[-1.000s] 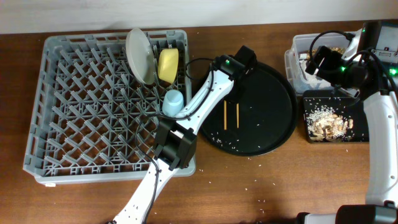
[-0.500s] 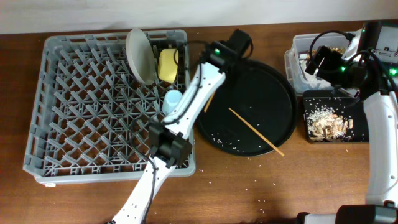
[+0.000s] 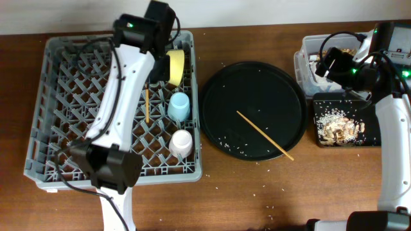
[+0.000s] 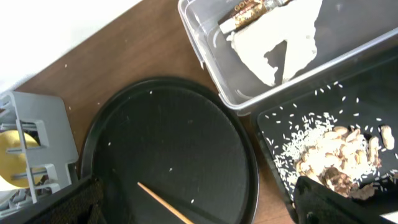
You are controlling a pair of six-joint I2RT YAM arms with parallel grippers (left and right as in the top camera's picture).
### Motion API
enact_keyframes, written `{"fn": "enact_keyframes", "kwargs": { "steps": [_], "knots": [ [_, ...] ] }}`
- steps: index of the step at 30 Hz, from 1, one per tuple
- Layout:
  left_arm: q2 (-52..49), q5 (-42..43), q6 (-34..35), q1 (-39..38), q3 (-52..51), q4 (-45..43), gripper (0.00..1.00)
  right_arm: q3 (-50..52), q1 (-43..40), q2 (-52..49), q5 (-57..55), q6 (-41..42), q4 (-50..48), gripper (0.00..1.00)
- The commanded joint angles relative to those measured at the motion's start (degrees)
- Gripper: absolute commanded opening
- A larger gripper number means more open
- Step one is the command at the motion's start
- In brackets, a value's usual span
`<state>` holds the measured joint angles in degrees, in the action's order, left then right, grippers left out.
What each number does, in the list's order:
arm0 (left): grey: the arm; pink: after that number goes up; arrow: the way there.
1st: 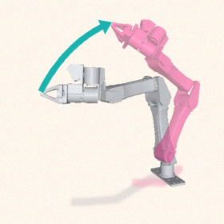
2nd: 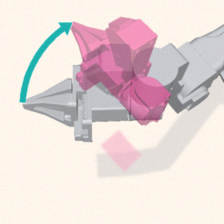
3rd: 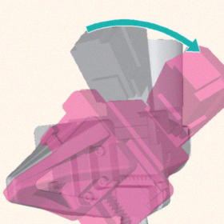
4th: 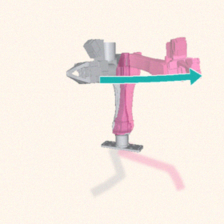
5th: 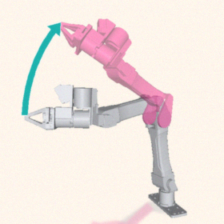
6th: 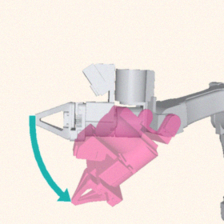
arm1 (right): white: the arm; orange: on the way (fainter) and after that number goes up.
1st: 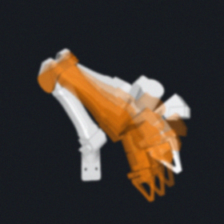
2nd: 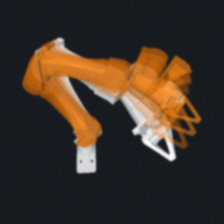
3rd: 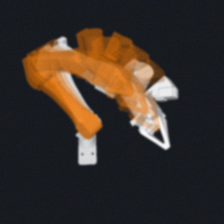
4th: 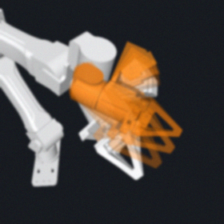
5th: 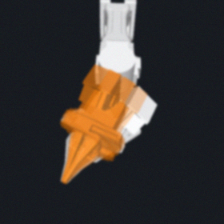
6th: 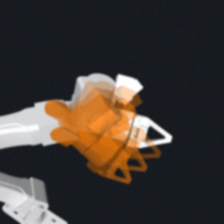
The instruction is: Sort waste into correct bins and load items into the dishwasher rack
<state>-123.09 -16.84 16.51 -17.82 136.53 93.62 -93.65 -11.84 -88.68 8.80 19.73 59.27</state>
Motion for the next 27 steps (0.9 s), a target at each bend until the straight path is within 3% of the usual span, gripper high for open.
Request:
{"fn": "enact_keyframes", "kwargs": {
  "steps": [1, 5, 6, 8, 9, 11, 14, 17, 19, 21, 22, 24, 27],
  "knots": [
    [0.87, -2.05, 3.85, 0.11, -14.67, -9.88, 0.01, -0.11, -0.24, -0.11, -0.92, 0.46, -0.07, 0.98],
    [0.87, -7.39, 3.15, 0.13, -24.35, -19.54, 0.03, -0.11, -0.24, -0.11, -0.92, 0.46, -0.09, 0.98],
    [0.87, -8.07, 3.13, 0.13, -25.03, -20.52, 0.17, -0.11, -0.24, -0.11, -0.92, 0.46, -0.07, 0.98],
    [0.87, -8.07, 3.1, 0.11, -25.07, -20.83, 0.54, -0.11, -0.24, -0.11, -0.92, 0.46, -0.07, 0.98],
    [0.87, -7.19, 2.21, 0.0, -24.98, -21.03, 0.58, -0.11, -0.24, -0.11, -0.92, 0.46, -0.09, 0.99],
    [0.98, -0.81, -3.69, -0.98, -21.88, -21.07, 0.58, -0.11, -0.24, -0.11, -0.92, 0.46, -0.07, 0.98],
    [1.42, 3.41, -6.88, -5.05, -13.57, -20.48, 0.58, -0.11, -0.24, -0.11, -0.92, 0.46, -0.07, 0.98],
    [1.33, -1.66, -9.92, -5.99, -12.79, -20.06, 0.58, -0.11, -0.24, -0.11, -0.92, 0.46, -0.07, 0.98],
    [1.33, 6.38, -22.45, -5.38, -12.79, -21.03, 0.57, -0.11, -0.24, -0.11, -0.92, 0.46, -0.09, 0.98],
    [1.33, 10.4, -29.97, -5.27, -12.79, -20.72, 0.57, -0.11, -0.24, -0.11, -0.92, 0.46, -0.07, 0.98],
    [1.33, 10.16, -29.88, -5.25, -12.79, -20.63, 0.54, -0.11, -0.24, -0.11, -0.92, 0.46, -0.09, 0.98],
    [1.33, -0.24, -21.35, -3.41, -12.79, -17.64, 0.49, -0.11, -0.24, -0.11, -0.92, 0.46, -0.09, 0.98],
    [1.33, 5.4, -18.97, 3.32, -12.85, -12.2, 0.39, -0.11, -0.24, -0.11, -0.92, 0.46, -0.07, 0.98]
  ]
}}
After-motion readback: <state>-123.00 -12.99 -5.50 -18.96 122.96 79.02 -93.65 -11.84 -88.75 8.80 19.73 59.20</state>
